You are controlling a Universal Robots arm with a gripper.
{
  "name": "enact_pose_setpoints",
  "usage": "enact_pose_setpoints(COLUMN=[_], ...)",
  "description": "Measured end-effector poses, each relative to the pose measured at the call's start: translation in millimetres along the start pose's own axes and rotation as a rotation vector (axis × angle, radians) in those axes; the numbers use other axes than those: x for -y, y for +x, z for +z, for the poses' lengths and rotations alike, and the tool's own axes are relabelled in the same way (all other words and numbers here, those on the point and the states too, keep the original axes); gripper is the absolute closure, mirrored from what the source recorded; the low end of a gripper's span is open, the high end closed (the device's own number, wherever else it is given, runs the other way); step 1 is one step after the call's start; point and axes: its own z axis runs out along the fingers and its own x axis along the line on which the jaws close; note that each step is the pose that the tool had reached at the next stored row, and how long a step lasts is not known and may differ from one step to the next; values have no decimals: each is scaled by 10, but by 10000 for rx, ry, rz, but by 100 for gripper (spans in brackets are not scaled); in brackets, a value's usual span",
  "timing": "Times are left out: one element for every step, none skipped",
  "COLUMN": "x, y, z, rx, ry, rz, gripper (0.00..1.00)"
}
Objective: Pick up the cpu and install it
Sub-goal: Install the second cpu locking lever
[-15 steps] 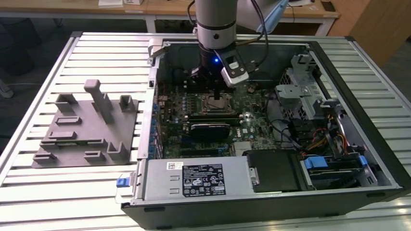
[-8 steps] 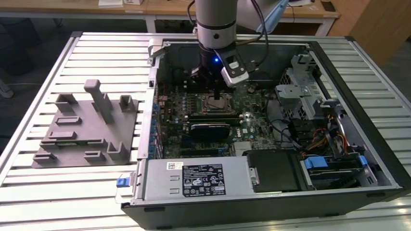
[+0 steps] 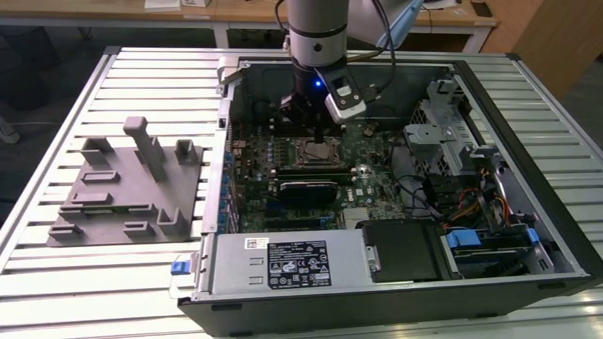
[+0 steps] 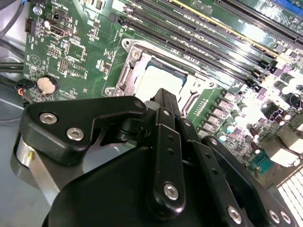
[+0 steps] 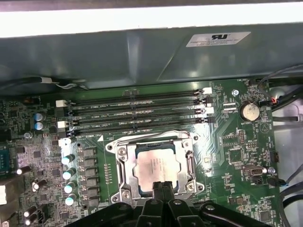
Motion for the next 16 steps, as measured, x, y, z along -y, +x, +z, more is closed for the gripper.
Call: enact_pose_setpoints(x=[0,0,-1,-1,0,0,0,0,1,5,13,23,36,52,69,87], y=[-1,-1,-1,-1,-1,-1,-2,-4,-6,-11,-16,-21,-28,-34,-40,-45], z=[-5,-5,-4,-5,-6,-7,-7,-6,-6,-5,-5,-4,-2,-2,-2,-1], rx=[0,1,2,2,1,0,-18,-73,-165,-267,-352,-441,-512,-563,-600,-629], ry=[-1,-2,-4,-3,-2,-1,1,8,19,32,44,52,57,65,69,72], rz=[0,0,0,0,0,0,-2,-1,3,5,7,9,10,12,13,14], gripper=[89,89,89,89,89,89,89,89,89,89,89,89,89,89,89,89])
